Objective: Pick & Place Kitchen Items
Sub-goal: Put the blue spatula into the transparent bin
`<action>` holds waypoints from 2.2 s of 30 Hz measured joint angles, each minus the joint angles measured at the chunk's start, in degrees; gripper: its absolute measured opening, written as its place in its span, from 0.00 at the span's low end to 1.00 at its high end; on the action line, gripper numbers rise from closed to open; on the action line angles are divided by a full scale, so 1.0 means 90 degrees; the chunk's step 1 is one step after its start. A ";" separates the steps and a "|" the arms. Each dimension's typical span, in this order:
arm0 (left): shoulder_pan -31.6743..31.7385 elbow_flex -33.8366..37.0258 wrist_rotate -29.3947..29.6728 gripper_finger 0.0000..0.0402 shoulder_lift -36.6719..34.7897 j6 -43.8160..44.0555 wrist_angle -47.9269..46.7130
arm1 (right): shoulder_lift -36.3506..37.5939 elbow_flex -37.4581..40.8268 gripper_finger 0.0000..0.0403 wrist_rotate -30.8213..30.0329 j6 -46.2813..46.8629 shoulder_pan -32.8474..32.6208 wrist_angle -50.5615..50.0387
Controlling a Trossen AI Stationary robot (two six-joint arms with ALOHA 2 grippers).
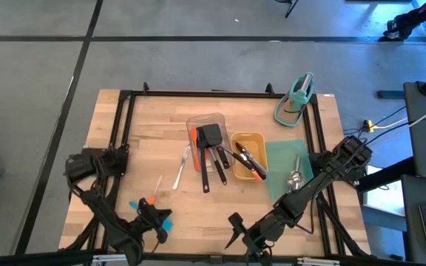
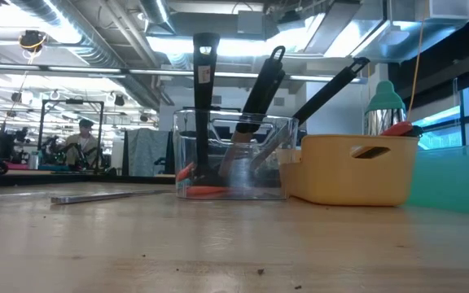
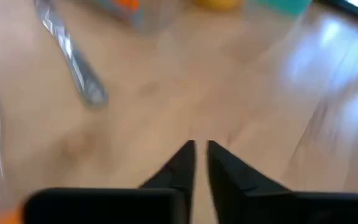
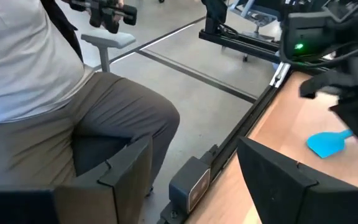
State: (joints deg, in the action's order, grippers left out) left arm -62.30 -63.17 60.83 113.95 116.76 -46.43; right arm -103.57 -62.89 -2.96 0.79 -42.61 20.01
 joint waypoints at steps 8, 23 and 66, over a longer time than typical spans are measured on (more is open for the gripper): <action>-0.0271 -0.0550 -0.0610 0.01 0.0094 -0.0493 -0.0015 | 0.0000 0.0000 0.60 0.0002 -0.0329 0.0158 0.0039; 0.0031 -0.0745 -0.2246 0.01 0.0247 -0.1102 0.0328 | 0.0000 0.0000 0.60 0.0005 -0.0332 0.0362 -0.0059; 0.0232 -0.0918 -0.5120 0.18 -0.1037 -0.5052 -0.1626 | 0.0000 0.0000 0.60 0.0000 -0.0182 0.0306 -0.0041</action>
State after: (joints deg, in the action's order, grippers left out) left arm -60.21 -71.43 14.76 104.62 71.29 -61.07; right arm -103.57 -62.89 -2.96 -0.84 -39.85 19.64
